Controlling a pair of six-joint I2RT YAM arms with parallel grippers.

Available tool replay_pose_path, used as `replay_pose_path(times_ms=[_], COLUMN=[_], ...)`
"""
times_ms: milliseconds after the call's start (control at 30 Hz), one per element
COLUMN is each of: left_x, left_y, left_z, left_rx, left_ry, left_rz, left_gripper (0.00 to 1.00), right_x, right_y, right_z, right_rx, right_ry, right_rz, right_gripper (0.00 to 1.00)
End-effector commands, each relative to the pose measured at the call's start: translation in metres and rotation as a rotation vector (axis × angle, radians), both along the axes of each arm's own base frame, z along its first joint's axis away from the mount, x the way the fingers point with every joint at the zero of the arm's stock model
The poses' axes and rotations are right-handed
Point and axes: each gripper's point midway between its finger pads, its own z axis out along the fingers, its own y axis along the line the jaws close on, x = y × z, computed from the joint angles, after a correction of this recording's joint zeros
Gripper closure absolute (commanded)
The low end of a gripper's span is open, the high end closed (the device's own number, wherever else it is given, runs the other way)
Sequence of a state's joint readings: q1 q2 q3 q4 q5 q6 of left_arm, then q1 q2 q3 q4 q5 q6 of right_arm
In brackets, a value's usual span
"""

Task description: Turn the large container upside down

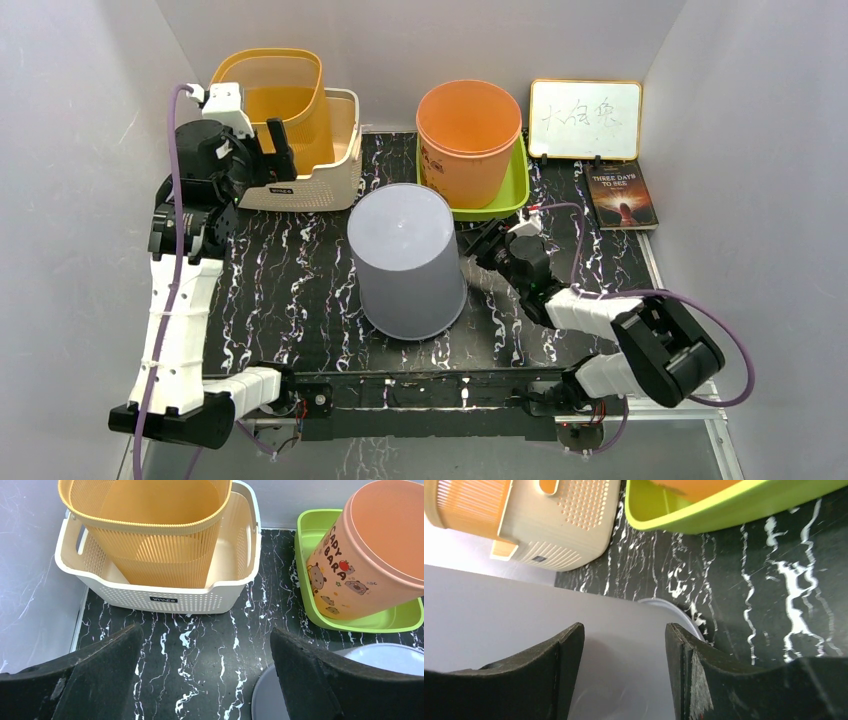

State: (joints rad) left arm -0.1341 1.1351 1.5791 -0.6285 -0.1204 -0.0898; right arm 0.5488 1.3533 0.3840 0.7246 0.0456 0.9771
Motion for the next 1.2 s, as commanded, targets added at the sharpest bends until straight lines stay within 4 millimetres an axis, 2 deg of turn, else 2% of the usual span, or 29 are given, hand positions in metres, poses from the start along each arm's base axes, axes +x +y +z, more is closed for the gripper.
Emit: replay_pose_path(times_ms=[0, 200, 367, 533, 733, 900, 1033, 1167], left_x=[-0.006, -0.015, -0.026, -0.035, -0.051, -0.064, -0.075, -0.086], left_y=[-0.003, -0.001, -0.006, -0.028, -0.046, -0.067, -0.088, -0.101], left_z=[0.007, -0.030, -0.075, -0.121, -0.158, -0.183, -0.200, -0.219], left_rx=[-0.016, -0.046, -0.119, -0.214, -0.284, -0.274, -0.240, -0.194], left_ry=[-0.036, 0.053, 0.139, 0.256, 0.339, 0.433, 0.498, 0.553], left_rz=[-0.011, 0.016, 0.034, -0.030, -0.076, -0.137, -0.195, -0.215], left_gripper=[0.02, 0.02, 0.02, 0.02, 0.02, 0.02, 0.02, 0.02], right_x=[0.011, 0.017, 0.033, 0.051, 0.065, 0.074, 0.079, 0.080], right_y=[-0.024, -0.044, -0.059, -0.067, -0.064, -0.061, -0.059, -0.060], right_z=[0.003, 0.026, 0.071, 0.130, 0.181, 0.208, 0.219, 0.226], right_rx=[-0.152, -0.250, -0.382, -0.495, -0.565, -0.577, -0.591, -0.597], right_ry=[-0.024, -0.068, -0.133, -0.216, -0.290, -0.333, -0.343, -0.354], right_rz=[-0.097, -0.178, -0.243, -0.295, -0.300, -0.307, -0.308, -0.318], right_gripper=[0.42, 0.41, 0.40, 0.39, 0.33, 0.24, 0.23, 0.21])
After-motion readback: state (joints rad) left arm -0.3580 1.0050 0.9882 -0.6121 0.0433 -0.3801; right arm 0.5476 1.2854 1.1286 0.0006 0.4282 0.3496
